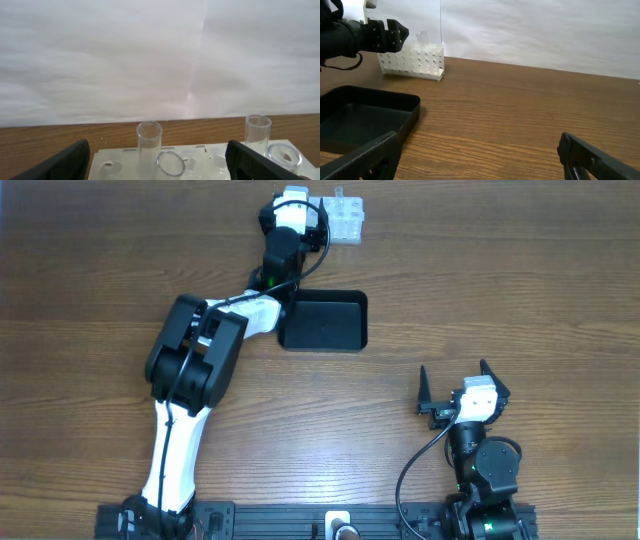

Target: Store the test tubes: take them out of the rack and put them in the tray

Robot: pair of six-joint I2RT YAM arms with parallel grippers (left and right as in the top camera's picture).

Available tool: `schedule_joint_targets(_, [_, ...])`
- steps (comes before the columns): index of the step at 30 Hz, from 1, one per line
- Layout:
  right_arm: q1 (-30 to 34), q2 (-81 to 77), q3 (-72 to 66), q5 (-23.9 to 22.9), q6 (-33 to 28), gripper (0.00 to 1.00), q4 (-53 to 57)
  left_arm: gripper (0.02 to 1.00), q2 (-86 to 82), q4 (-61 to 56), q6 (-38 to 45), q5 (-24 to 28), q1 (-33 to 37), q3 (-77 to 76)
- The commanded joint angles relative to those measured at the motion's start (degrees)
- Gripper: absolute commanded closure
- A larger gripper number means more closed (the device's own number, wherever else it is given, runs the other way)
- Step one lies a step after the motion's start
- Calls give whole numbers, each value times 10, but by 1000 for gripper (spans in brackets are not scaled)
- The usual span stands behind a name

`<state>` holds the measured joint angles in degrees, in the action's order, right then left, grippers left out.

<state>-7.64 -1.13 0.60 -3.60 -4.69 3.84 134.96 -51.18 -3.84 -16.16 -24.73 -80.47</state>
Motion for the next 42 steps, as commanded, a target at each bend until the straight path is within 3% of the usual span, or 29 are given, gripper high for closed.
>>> schedule_joint_targets(1, [2, 0, -3, -7, -1, 9, 1, 163, 19, -5, 9, -14, 2, -13])
schedule_joint_targets(19, [2, 0, -3, -7, -1, 9, 1, 465, 19, -5, 9, -15, 9, -13])
schedule_joint_targets(29, [2, 0, -3, -7, -1, 9, 1, 485, 20, -5, 8, -7, 9, -13])
schedule_joint_targets(42, [2, 0, -3, -7, -1, 9, 1, 579, 26, -14, 8, 3, 6, -13])
